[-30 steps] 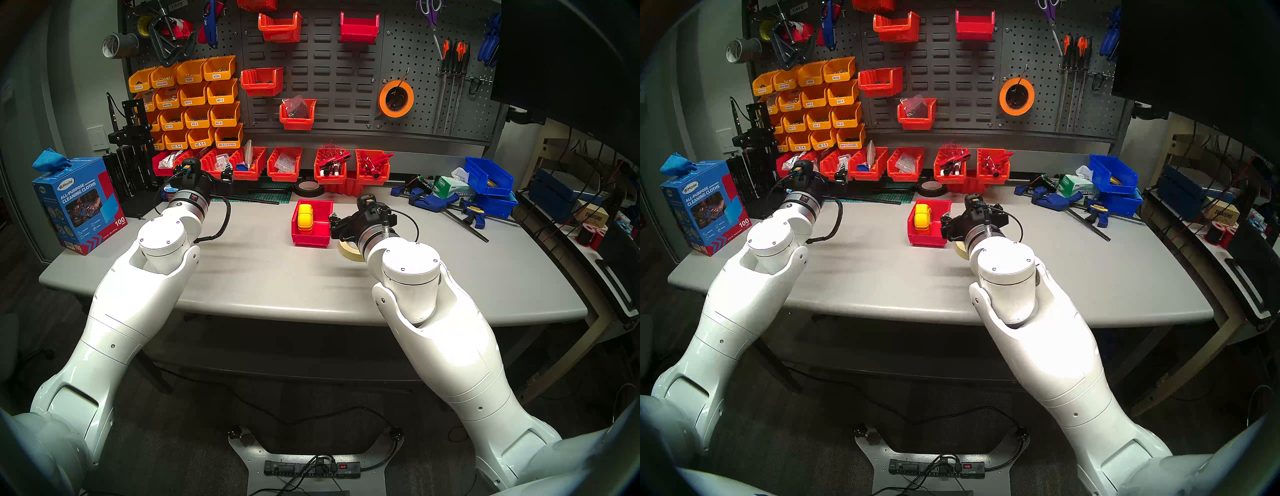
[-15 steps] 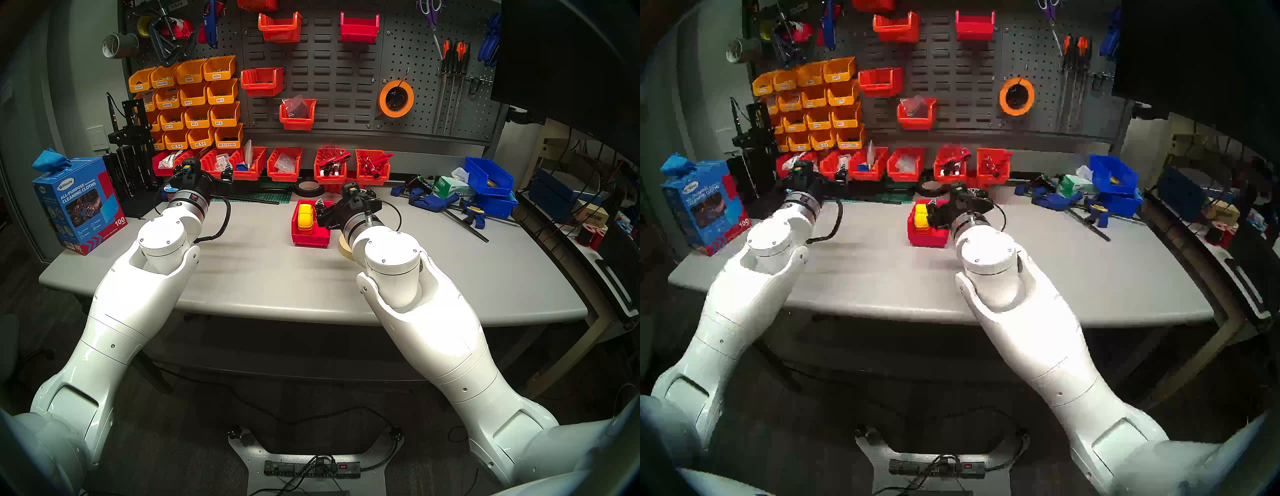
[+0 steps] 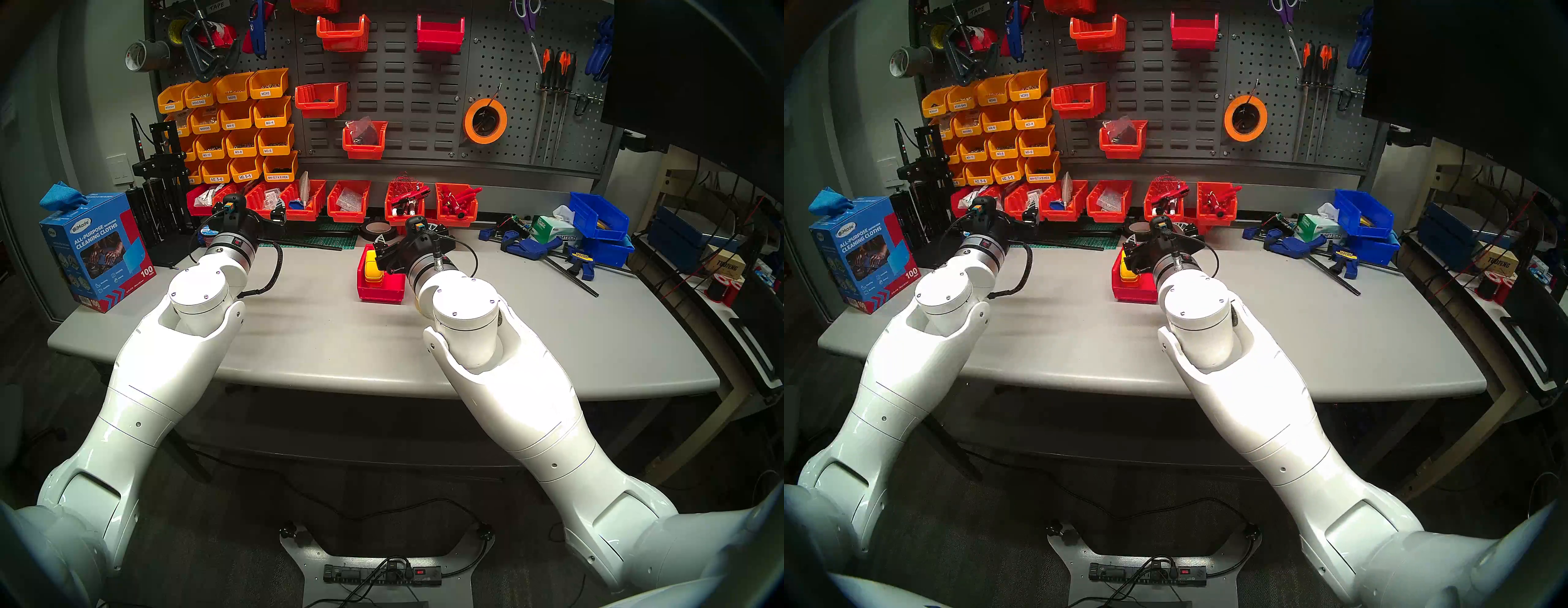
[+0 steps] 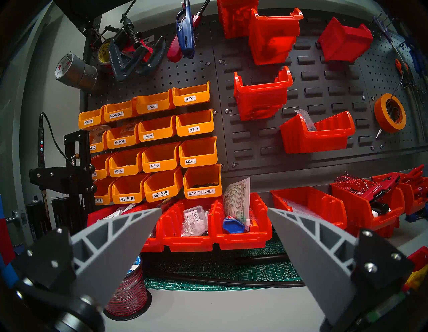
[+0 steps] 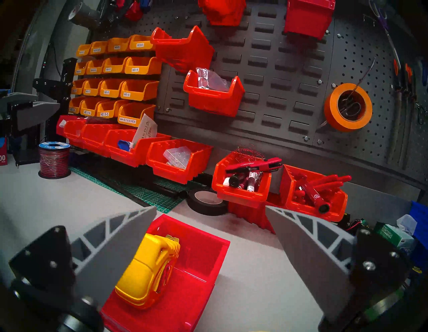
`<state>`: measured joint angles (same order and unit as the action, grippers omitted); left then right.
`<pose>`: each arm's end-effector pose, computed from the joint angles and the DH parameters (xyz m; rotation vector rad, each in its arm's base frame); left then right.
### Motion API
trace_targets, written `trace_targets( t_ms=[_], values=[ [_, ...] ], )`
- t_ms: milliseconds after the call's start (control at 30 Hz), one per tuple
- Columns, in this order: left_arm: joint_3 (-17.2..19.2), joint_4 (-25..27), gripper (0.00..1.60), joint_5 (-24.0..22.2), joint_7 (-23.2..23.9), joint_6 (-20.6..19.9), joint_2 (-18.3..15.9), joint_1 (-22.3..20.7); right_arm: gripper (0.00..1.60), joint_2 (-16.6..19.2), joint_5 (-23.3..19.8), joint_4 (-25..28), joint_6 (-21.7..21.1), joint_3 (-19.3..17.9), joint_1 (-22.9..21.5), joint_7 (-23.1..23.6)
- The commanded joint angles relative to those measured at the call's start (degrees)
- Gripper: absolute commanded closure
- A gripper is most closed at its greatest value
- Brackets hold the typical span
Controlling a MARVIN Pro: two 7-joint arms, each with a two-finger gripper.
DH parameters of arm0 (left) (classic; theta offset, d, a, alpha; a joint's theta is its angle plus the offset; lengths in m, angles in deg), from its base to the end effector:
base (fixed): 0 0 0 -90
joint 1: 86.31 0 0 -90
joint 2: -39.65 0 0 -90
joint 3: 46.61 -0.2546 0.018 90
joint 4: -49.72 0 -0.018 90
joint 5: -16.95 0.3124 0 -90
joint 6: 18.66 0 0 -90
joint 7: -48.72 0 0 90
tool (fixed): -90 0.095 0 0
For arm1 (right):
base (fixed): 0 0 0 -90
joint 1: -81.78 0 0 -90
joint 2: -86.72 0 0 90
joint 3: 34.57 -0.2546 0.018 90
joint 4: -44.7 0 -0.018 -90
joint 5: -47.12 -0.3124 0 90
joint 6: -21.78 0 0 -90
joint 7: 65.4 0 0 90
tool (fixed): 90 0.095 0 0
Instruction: Take out tools from the storage box
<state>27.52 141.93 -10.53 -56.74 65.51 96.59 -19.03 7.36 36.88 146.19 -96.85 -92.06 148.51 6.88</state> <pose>0.4899 0.0689 -0.1045 -1.9076 0.0914 -2.3452 0.4404 0.1576 -0.1098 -2.1404 -0.4987 -2.2090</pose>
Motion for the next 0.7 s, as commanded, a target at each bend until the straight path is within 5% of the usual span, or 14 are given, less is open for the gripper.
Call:
trace_targets(
  t_ms=[0, 667],
  values=[
    [0.37, 0.43, 0.0, 0.0, 0.04, 0.01, -0.14, -0.87, 0.0, -1.67, 0.44, -0.51, 1.32, 0.04, -1.9, -0.74],
    [0.37, 0.43, 0.0, 0.0, 0.05, 0.01, -0.13, -0.87, 0.0, -5.03, 0.67, -6.97, 4.19, 2.77, -3.81, -2.35]
  ],
)
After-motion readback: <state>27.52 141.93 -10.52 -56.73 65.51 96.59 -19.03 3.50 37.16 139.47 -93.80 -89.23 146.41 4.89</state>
